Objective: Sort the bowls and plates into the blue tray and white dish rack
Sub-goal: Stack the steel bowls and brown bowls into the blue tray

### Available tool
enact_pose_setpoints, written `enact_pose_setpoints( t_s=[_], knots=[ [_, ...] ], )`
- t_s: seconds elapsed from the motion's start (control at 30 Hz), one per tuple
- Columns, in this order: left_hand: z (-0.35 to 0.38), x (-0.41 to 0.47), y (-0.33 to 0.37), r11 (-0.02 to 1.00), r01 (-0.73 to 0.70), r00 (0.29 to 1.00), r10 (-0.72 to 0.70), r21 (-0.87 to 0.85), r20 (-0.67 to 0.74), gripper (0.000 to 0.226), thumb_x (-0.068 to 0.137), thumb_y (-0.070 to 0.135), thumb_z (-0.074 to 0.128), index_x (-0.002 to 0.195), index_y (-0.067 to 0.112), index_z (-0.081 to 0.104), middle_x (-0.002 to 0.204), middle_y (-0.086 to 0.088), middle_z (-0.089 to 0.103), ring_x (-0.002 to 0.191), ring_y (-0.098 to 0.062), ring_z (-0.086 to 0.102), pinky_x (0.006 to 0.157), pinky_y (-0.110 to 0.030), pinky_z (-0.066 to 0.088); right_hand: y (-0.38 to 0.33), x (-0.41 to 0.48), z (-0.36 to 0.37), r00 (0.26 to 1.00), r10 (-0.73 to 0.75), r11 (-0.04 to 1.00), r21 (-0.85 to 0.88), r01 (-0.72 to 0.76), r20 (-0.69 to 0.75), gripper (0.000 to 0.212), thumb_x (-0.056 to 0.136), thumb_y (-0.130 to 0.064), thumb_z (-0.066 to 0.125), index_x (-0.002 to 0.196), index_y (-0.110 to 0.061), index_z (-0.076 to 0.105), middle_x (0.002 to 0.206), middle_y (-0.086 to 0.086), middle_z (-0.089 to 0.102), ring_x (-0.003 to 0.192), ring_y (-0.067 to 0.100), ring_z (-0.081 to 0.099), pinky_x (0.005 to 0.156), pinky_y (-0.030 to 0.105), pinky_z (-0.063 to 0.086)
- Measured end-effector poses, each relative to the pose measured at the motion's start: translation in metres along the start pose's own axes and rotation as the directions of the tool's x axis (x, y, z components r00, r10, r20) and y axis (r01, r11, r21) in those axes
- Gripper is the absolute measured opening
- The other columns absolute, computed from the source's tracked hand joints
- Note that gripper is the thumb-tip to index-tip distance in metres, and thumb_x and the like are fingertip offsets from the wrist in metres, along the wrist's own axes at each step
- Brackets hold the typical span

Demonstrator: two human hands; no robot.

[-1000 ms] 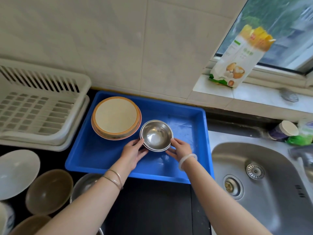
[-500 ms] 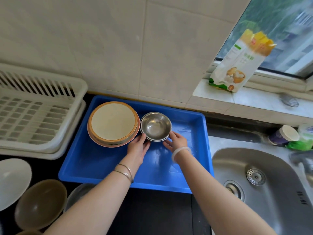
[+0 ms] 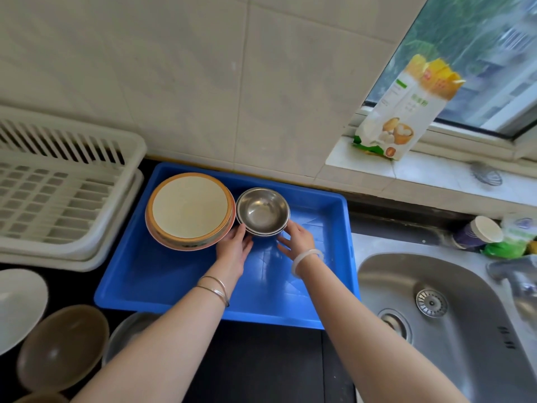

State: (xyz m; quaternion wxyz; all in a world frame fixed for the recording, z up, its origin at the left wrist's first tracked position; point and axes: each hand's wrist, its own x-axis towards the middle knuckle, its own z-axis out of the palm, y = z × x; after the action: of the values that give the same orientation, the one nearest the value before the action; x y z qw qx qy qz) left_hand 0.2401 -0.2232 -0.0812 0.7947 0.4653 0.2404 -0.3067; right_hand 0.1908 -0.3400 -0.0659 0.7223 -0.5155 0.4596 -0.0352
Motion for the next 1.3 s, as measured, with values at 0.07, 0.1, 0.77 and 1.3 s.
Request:
enact_pose_setpoints(
  t_s=[0.07,0.1,0.77,1.3],
  knots=[
    [-0.004,-0.007,0.000,0.997,0.008,1.000,-0.008,0.071,0.004,0.039,0.095,0.013,0.048,0.134,0.004,0.044,0.140,-0.015,0.047,0.128,-0.030,0.046,0.102,-0.035,0.039,0.001,-0.006,-0.003,1.000,-0.015,0.998,-0.065,0.013,-0.020,0.019,0.095,-0.023,0.047,0.104,-0.014,0.061,0.103,0.003,0.058,0.094,0.023,0.056,0.084,0.035,0.049],
    [-0.006,-0.011,0.000,0.994,0.015,1.000,-0.015,0.112,-0.003,0.042,0.096,0.013,0.048,0.135,0.002,0.042,0.141,-0.016,0.045,0.129,-0.031,0.044,0.104,-0.035,0.038,0.001,-0.010,-0.005,0.999,-0.027,0.995,-0.094,0.023,-0.035,0.020,0.096,-0.023,0.045,0.106,-0.013,0.060,0.106,0.004,0.057,0.095,0.024,0.057,0.086,0.037,0.049],
    [-0.174,-0.208,-0.023,0.484,-0.199,0.813,0.567,0.852,-0.132,0.019,0.084,0.010,0.063,0.102,0.015,0.066,0.097,-0.003,0.067,0.089,-0.015,0.061,0.077,-0.025,0.045,0.121,-0.158,0.031,0.894,0.051,0.587,-0.737,0.335,0.446,0.024,0.092,-0.030,0.047,0.110,-0.024,0.062,0.097,0.002,0.068,0.075,0.014,0.065,0.077,0.031,0.055],
    [-0.260,-0.253,-0.071,0.834,-0.002,0.624,0.432,0.552,-0.651,0.023,0.082,0.002,0.060,0.095,0.017,0.048,0.096,-0.001,0.057,0.087,-0.022,0.057,0.070,-0.032,0.042,0.139,-0.155,0.071,0.951,0.083,0.710,-0.687,0.152,0.296,0.016,0.085,0.000,0.052,0.084,-0.009,0.066,0.071,0.005,0.067,0.053,0.015,0.069,0.062,0.031,0.061]
  ],
)
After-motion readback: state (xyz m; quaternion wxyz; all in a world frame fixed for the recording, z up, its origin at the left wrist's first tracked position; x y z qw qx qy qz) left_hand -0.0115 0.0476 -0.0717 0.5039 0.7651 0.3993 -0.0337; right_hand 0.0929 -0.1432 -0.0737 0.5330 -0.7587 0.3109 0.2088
